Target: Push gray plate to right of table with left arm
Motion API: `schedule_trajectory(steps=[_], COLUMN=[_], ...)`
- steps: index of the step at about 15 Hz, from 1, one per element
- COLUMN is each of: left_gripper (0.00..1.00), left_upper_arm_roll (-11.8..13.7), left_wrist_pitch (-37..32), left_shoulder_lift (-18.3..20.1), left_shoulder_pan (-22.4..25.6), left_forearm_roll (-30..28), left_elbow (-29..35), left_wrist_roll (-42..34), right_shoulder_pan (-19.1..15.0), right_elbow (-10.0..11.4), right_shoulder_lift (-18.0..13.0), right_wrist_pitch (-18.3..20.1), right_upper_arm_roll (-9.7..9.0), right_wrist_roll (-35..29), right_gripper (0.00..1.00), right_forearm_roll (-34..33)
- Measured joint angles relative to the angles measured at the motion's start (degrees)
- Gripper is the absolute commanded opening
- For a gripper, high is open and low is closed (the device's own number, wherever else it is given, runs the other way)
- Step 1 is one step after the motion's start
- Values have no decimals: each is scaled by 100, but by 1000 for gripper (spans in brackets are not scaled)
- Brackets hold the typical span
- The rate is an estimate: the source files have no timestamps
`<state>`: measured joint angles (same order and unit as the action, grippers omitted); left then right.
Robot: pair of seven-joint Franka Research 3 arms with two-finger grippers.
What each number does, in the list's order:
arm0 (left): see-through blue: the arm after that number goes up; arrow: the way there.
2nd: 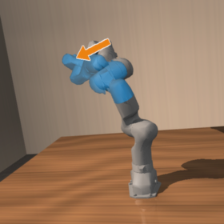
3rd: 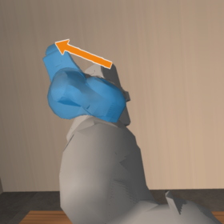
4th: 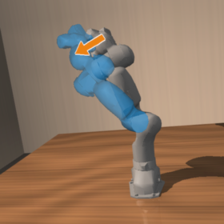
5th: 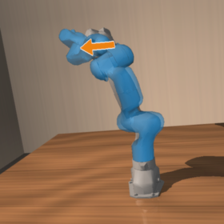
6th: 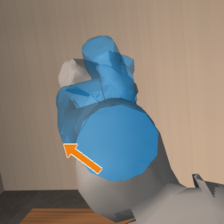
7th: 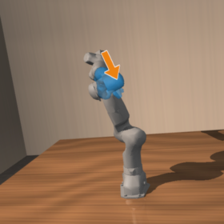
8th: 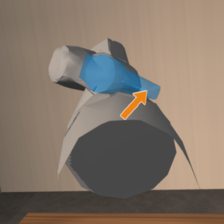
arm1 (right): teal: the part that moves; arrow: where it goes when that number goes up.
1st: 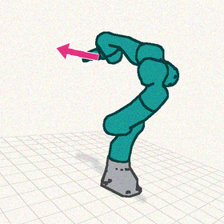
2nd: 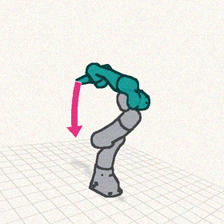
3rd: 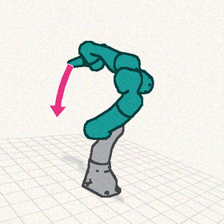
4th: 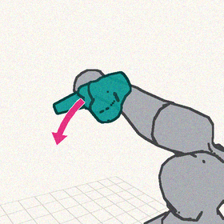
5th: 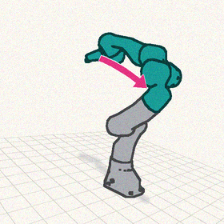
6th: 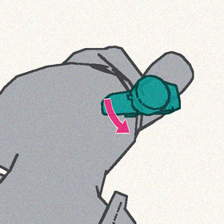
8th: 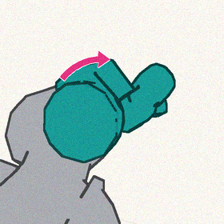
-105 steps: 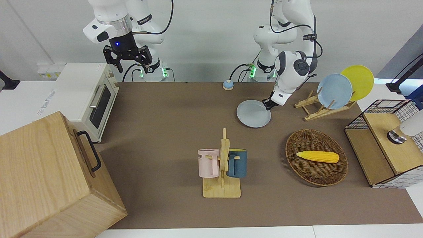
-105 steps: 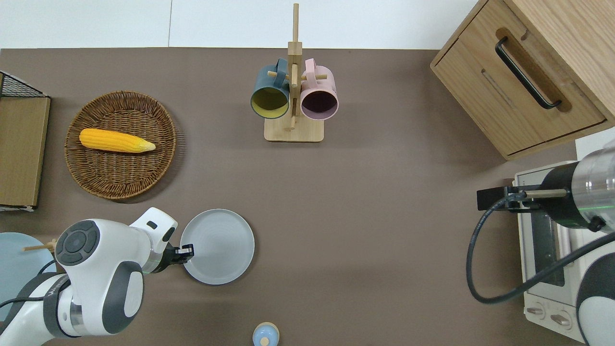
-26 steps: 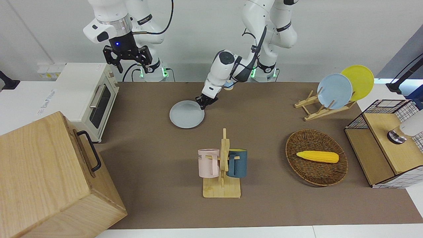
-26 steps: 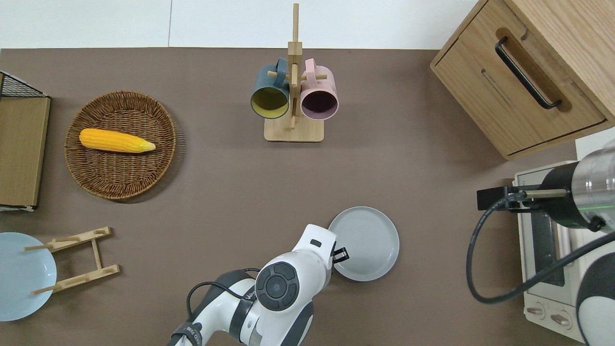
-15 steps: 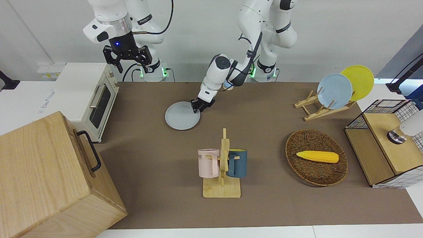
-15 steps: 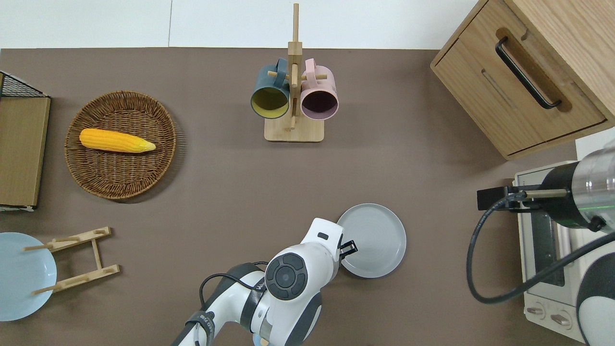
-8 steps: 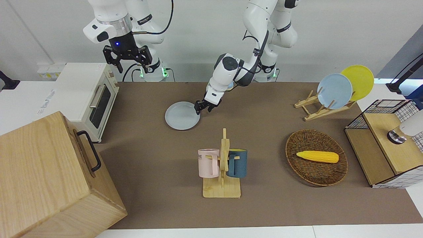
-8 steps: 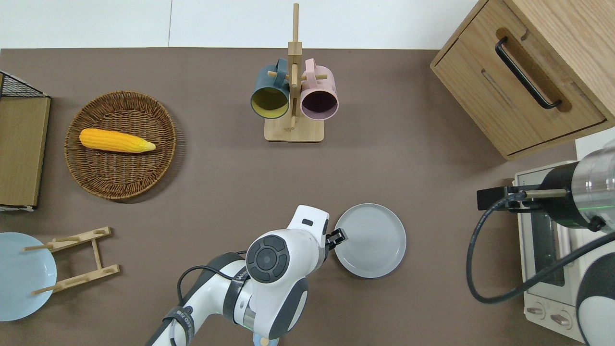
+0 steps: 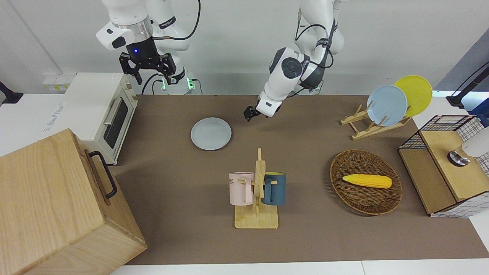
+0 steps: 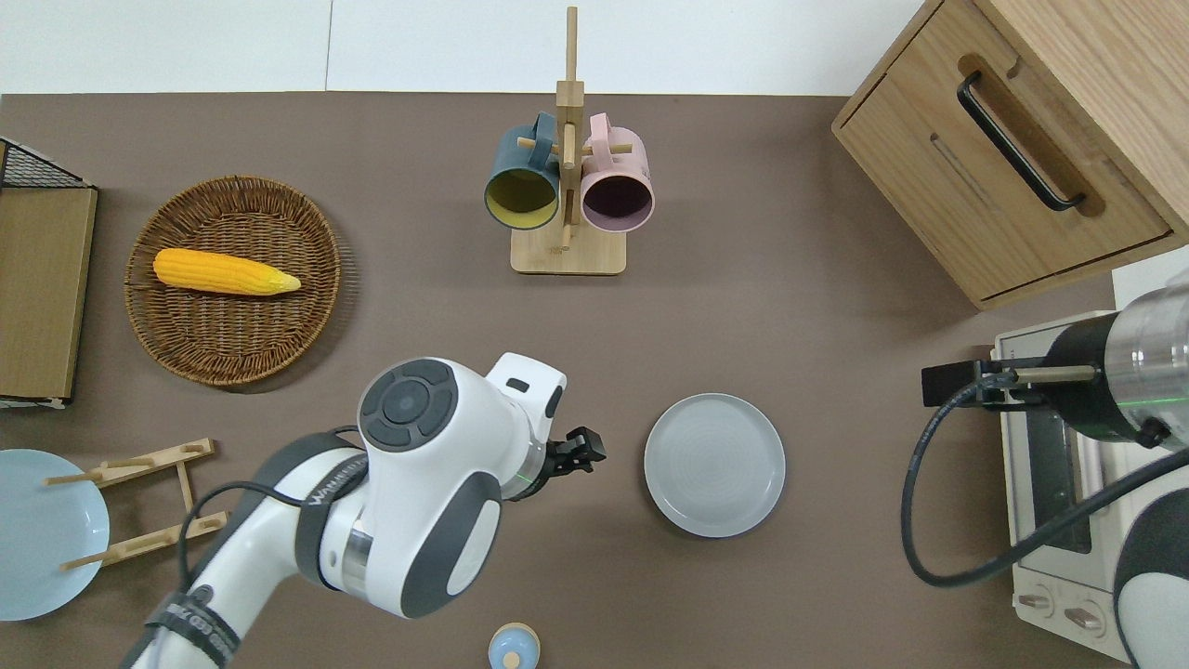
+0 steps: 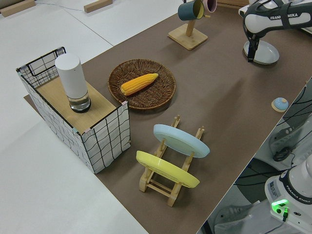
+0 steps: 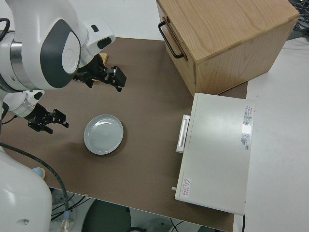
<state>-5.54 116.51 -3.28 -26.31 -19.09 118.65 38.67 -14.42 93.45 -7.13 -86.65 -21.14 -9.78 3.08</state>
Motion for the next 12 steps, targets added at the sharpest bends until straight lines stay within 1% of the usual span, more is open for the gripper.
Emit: schedule_trajectory(steps=[2,4,5,9,10,12], left_gripper=[989,989,989,991,991,991], left_upper_arm_roll=[52,132,224,936,1055,1150], left_wrist_pitch=[-541,-794,-854,-912,-913,-918], left_shoulder_lift=[67,173,227,360,374,413], left_shoulder_pan=[278,527,616,924,1039,1273], left_forearm_roll=[320,558,645,747,759,920], left_elbow=[-295,-402,-417,-454,-500,-640], left_wrist_roll=[-302,-686,-956,-2455,-2766,-3217], right_shoulder_pan=[0,0,0,0,0,0], right_elbow=[0,0,0,0,0,0], right_shoulder_lift=[0,0,0,0,0,0], right_wrist_pitch=[0,0,0,0,0,0], right_upper_arm_roll=[0,0,0,0,0,0], right_wrist_roll=[0,0,0,0,0,0], right_gripper=[996,996,996,996,996,996], right_forearm_roll=[0,0,0,0,0,0])
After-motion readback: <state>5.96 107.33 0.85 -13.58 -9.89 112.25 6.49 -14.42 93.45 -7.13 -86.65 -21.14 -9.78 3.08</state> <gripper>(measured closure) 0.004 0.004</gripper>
